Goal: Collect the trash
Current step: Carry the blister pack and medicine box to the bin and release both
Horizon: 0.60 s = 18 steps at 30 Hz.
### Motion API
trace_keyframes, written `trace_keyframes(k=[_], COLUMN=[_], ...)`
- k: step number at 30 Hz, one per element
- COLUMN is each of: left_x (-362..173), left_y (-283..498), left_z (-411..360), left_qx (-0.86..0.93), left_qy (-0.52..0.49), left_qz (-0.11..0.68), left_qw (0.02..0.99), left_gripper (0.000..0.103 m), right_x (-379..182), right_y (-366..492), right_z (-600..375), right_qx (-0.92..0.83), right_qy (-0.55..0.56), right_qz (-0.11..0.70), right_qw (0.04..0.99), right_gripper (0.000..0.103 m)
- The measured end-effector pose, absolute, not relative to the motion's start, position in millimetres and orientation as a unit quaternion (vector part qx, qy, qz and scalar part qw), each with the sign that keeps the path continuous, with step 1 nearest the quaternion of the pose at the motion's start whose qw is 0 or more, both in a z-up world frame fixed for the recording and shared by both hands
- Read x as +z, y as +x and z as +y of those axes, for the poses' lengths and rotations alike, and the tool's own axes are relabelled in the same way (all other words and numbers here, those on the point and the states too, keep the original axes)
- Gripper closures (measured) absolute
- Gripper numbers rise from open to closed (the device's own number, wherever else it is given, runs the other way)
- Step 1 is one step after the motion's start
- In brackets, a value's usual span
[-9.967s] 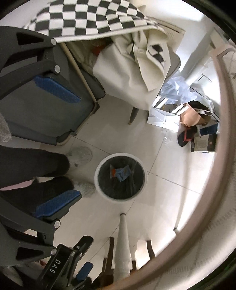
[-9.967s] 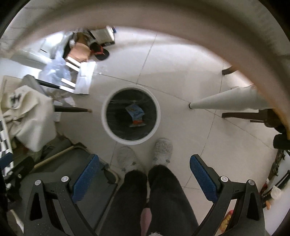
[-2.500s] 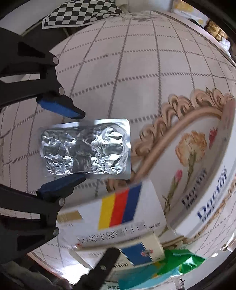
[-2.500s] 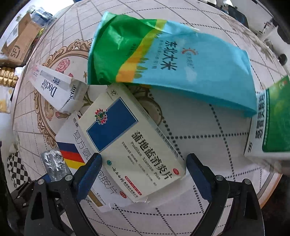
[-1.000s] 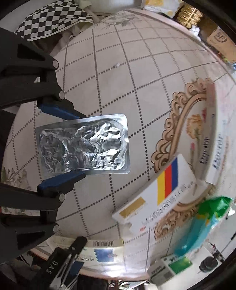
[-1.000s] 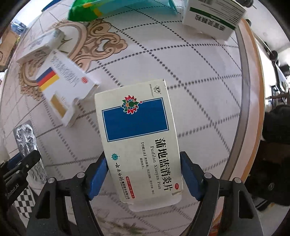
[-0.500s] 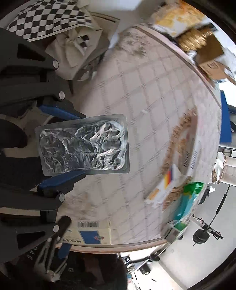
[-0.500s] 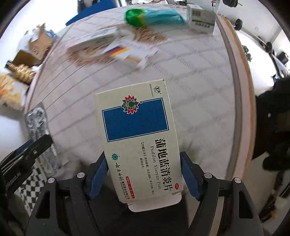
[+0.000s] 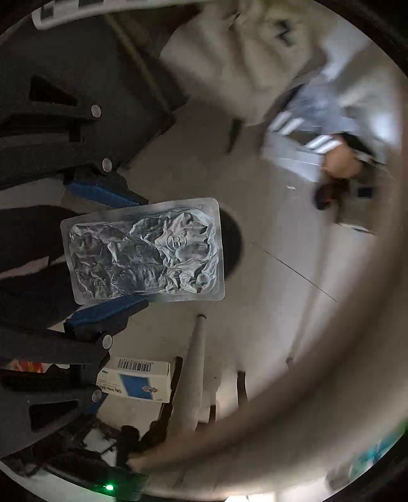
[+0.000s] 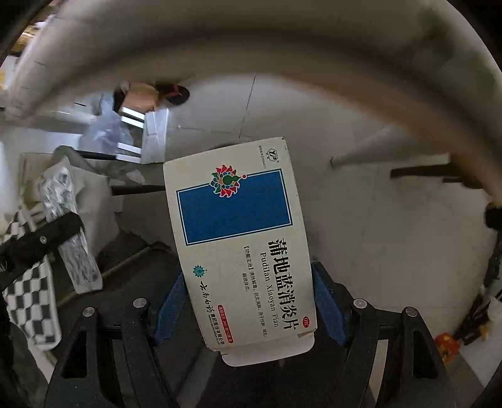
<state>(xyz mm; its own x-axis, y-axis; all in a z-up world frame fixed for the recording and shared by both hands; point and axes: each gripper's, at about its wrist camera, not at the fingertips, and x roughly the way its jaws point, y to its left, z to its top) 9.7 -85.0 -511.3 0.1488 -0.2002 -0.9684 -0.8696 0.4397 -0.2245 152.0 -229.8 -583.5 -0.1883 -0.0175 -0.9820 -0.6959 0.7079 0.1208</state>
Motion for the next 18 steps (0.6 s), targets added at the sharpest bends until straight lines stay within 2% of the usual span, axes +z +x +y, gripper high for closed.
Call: trace_keyframes(k=[7,10,15,16,17,18], left_x=[-672,-715,-755,-756,-758,-758], left_y=[20,28,31,29,28,27], left_z=[-63,-57,-52,-51,-52,-53], left_qx=[0.239,0.23,0.224,0.223,0.226,0.23], left_qy=[-0.514,-0.523,-0.538,-0.536,-0.531,-0.525], left_qz=[0.601,0.603,0.612,0.614,0.616,0.619], left_qw=[0.564,0.556,0.535,0.536,0.536,0.537], left_gripper=[0.051,0.051,0.049,0.04,0.026,0.019], right_x=[-732,-782,-849,-859,-865,-869], right_y=[164,173,180,181,181,181], right_z=[-210,-201,-180,-175,-173,-171], right_qx=[0.292,0.295,0.304,0.309,0.313,0.316], right_qy=[-0.248,-0.253,-0.25,-0.253,-0.258,-0.263], right_qz=[0.728,0.725,0.735,0.733,0.729,0.727], right_qw=[0.569,0.569,0.552,0.551,0.552,0.551], right_gripper=[0.025,0.025,0.024,0.024,0.023,0.011])
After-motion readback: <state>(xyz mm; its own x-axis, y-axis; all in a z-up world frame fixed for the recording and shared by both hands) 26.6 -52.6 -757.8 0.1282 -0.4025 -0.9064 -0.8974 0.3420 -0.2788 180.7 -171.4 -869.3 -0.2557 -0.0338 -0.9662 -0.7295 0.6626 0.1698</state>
